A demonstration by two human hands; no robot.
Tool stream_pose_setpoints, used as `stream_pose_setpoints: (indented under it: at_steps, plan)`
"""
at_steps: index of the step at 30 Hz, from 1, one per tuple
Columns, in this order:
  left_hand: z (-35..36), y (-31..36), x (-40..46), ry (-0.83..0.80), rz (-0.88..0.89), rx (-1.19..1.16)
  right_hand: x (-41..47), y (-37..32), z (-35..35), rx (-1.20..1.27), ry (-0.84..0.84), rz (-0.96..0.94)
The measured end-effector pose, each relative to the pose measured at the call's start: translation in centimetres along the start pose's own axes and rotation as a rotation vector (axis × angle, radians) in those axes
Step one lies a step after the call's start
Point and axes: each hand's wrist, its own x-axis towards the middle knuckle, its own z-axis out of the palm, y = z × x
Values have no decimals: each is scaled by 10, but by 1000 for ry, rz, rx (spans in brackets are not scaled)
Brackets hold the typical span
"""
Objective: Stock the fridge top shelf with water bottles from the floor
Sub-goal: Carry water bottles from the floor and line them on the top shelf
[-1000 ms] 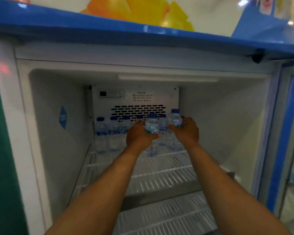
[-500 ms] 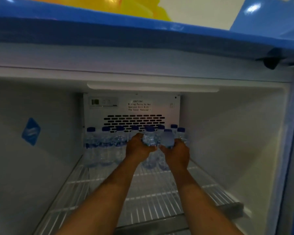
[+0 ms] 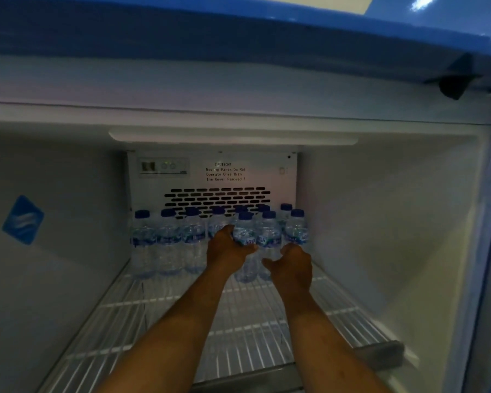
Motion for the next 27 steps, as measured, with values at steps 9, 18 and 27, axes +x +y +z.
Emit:
stream_pose_setpoints:
  at_steps: [9, 18, 27]
  plan:
    - [2, -20, -2, -53, -75, 112, 10, 0, 4, -5, 0, 38]
    - [-1, -23, -3, -88, -134, 187, 5, -6, 2, -74, 23, 66]
    - [-4, -18, -9, -101, -146, 206, 1, -7, 2, -107, 35, 50]
